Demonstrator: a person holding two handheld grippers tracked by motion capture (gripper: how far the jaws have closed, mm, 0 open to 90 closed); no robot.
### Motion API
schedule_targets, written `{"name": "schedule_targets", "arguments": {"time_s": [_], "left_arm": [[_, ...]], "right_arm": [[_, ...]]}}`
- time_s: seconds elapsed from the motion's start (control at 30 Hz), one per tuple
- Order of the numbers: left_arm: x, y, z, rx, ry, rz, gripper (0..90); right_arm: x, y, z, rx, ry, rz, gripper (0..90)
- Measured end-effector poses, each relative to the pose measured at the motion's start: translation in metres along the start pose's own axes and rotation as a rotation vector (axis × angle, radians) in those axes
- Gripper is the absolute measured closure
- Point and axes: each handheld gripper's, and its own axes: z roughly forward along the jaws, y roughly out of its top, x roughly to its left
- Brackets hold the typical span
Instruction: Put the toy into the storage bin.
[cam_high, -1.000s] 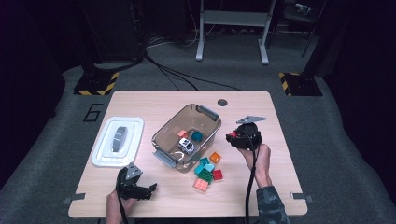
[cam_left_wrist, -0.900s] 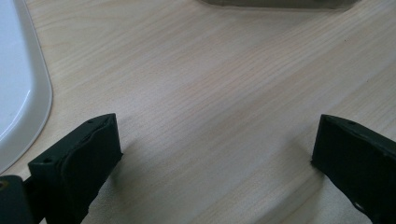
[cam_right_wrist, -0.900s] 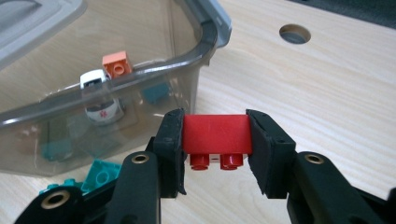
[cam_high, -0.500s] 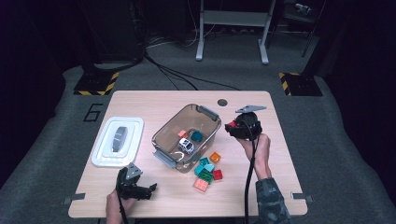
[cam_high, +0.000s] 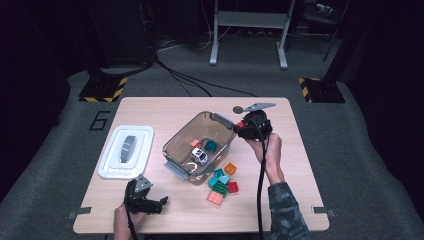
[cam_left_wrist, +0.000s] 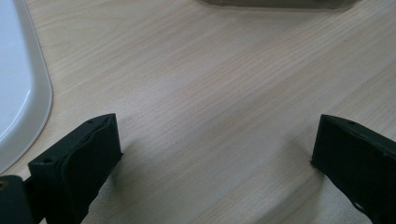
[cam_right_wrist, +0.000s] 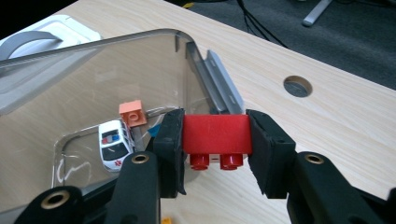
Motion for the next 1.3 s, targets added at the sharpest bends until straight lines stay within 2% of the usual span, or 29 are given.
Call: {"name": "schedule_targets", "arguments": {"time_s": [0.03,0.13,0.27,0.3,0.5,0.6,0.67,0.73,0.77,0.8,1.0,1.3], "left_arm": [[0.000,0.000,0.000,0.000,-0.001,0.000,0.9],[0.000,0.000,0.000,-0.001,0.001,0.002,0.9],[0.000,0.000,0.000,-0.001,0.002,0.001,0.9],[0.000,0.000,0.000,-0.001,0.001,0.001,0.9],[0.000,0.000,0.000,-0.001,0.001,0.001,0.9],[0.000,0.000,0.000,-0.001,0.001,0.001,0.9],[0.000,0.000,0.000,0.000,-0.001,0.000,0.9],[0.000,0.000,0.000,0.000,-0.001,0.000,0.9],[0.000,0.000,0.000,-0.001,0.000,0.001,0.9],[0.000,0.000,0.000,0.000,-0.001,0.001,0.9],[0.000,0.000,0.000,0.000,0.000,0.000,0.9],[0.000,0.000,0.000,0.000,-0.001,0.000,0.9]], "right_arm": [[0.001,0.002,0.003,0.001,0.005,-0.019,58.8],[0.007,0.006,0.012,0.019,0.014,-0.017,58.7],[0.013,0.009,0.025,0.052,0.022,-0.037,58.7],[0.015,0.009,0.029,0.055,0.020,-0.053,58.7],[0.023,0.009,0.043,0.110,0.010,-0.081,58.5],[0.023,0.008,0.047,0.132,-0.008,-0.102,58.1],[0.024,0.007,0.047,0.140,-0.016,-0.080,58.0],[0.023,0.007,0.045,0.137,-0.022,-0.092,57.6],[0.023,0.006,0.044,0.136,-0.023,-0.081,57.4],[0.022,0.006,0.043,0.134,-0.026,-0.095,56.8],[0.019,0.002,0.033,0.106,-0.035,-0.045,40.7],[0.017,-0.022,0.013,0.046,0.005,-0.013,19.0]]}}
